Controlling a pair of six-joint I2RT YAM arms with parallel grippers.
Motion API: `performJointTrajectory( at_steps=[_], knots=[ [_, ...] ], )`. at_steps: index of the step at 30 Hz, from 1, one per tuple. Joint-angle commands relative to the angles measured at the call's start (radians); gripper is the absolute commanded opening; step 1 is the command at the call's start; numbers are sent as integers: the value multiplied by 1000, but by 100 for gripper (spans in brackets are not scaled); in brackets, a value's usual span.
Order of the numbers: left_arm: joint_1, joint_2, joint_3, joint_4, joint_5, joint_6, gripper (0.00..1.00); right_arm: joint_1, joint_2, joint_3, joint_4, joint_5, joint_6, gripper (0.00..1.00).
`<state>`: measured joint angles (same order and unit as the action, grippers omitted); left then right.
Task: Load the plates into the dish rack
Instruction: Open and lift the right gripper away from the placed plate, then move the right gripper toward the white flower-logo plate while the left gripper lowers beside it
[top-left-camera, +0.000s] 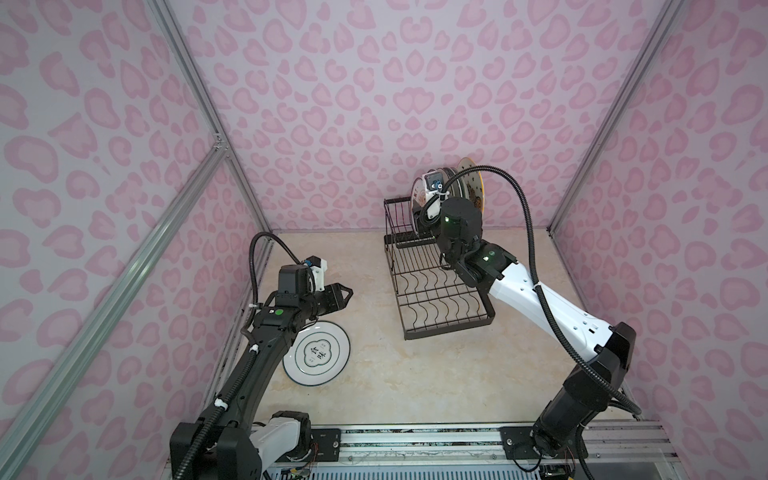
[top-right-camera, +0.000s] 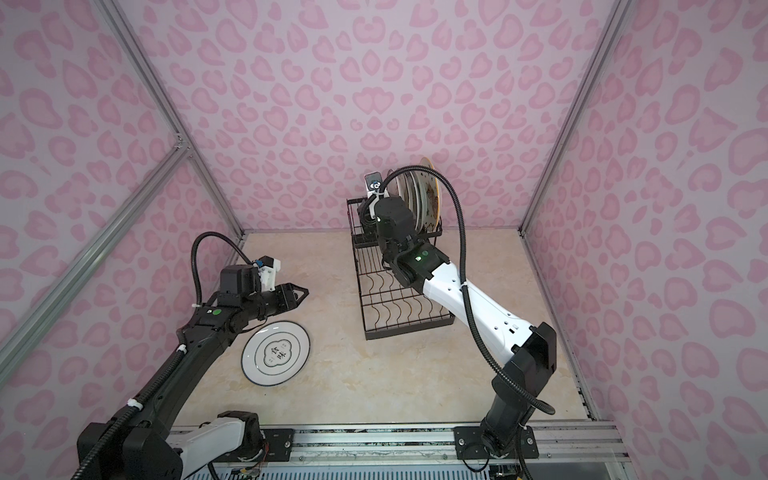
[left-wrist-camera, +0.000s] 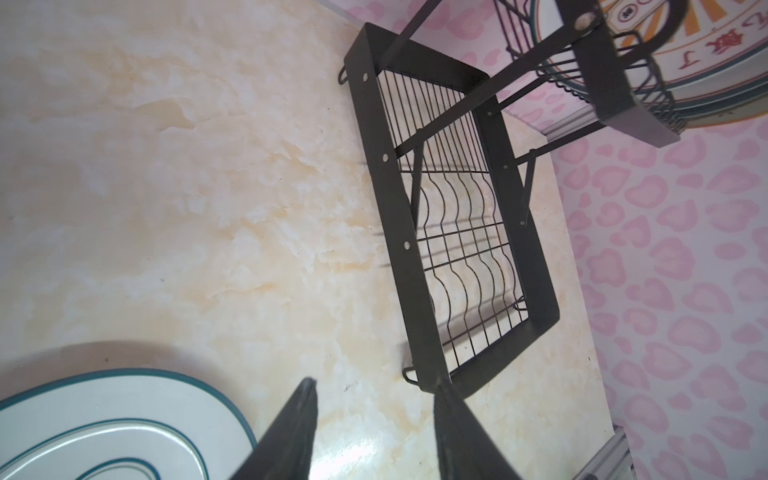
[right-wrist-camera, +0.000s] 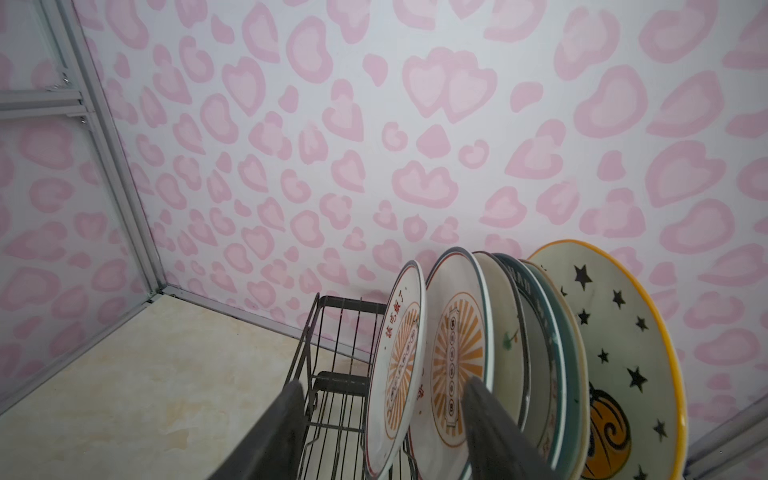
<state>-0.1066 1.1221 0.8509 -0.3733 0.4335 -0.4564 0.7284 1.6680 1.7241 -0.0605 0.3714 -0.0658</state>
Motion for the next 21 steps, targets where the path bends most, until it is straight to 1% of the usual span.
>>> performJointTrajectory(
  at_steps=[1, 3, 5, 9, 11, 14, 19, 21],
  knots=[
    [2, -51, -54, -30, -57, -72, 49, -20, -38, -47, 60, -128, 40, 60],
    [2, -101, -98, -51, -113, -108, 49, -40, -61, -81, 69, -191, 69, 60],
    [3, -155, -143, -66, -143, -149, 49, -57, -78, -114, 82, -255, 89, 60],
    [3, -275, -231, -107, -176, -226, 49, -78, -97, -174, 112, -420, 84, 60],
    [2, -336, -278, -126, -171, -274, 49, -87, -100, -202, 130, -502, 99, 60],
    [3, -405, -327, -198, -179, -325, 49, -102, -99, -230, 155, -574, 142, 61],
    [3, -517, -366, -349, -188, -387, 51, -114, -96, -312, 197, -648, 197, 61],
    [3, -549, -383, -387, -181, -410, 52, -115, -92, -341, 217, -710, 217, 61]
  ],
)
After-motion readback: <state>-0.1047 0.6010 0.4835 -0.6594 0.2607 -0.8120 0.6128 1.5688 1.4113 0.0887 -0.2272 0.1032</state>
